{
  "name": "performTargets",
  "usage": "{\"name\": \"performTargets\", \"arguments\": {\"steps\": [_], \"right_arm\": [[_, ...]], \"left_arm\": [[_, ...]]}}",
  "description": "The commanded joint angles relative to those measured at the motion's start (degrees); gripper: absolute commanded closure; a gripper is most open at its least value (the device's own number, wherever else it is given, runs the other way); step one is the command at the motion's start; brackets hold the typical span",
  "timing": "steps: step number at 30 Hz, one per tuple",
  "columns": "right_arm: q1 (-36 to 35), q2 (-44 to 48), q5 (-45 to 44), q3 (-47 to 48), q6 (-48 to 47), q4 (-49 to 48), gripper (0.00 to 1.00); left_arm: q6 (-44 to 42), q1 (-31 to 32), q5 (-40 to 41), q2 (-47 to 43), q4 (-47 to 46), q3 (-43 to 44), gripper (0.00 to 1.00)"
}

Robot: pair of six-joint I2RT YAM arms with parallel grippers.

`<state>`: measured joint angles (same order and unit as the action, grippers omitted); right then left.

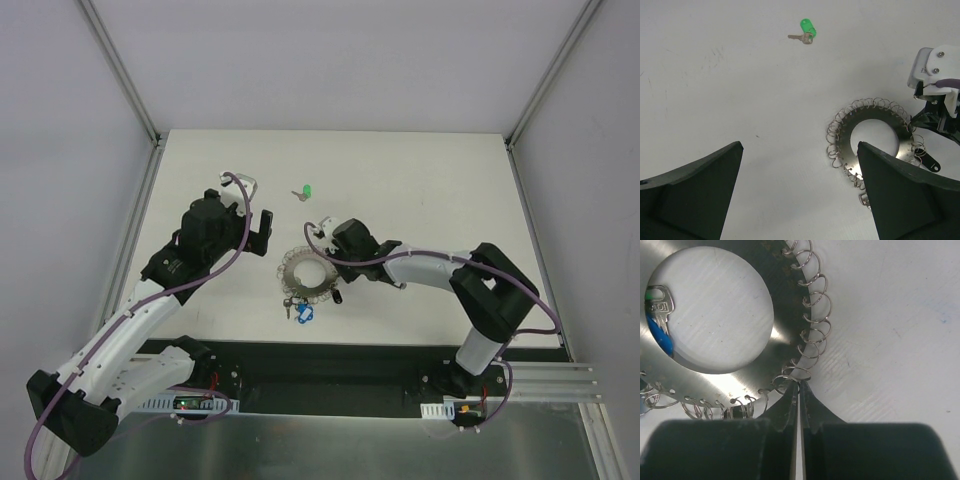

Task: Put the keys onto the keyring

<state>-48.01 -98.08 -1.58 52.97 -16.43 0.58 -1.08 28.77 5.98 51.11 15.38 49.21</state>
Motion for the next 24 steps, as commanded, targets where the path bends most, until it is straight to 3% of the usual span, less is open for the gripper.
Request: {"name": "performTargets", "arguments": {"steps": [1,14,24], "right_arm": [[-0.77,5.34,-4.04,1.43,-1.77,1.97,0.99],[-3.76,14.76,-12.3,1.79,-8.09,0.04,0.99],[-4.11,20.56,-9.41,-4.53,-8.89,-10.06,0.99]], "left_arm": [[-0.59,-0.3,-1.58,-1.63,-1.14,-0.08,0.01],[-0.06,-0.3,-4.83,-3.47,-1.31,0.1,0.01],[3.98,-0.3,-13.17,-4.62,-8.95,-5.35,0.03]]}}
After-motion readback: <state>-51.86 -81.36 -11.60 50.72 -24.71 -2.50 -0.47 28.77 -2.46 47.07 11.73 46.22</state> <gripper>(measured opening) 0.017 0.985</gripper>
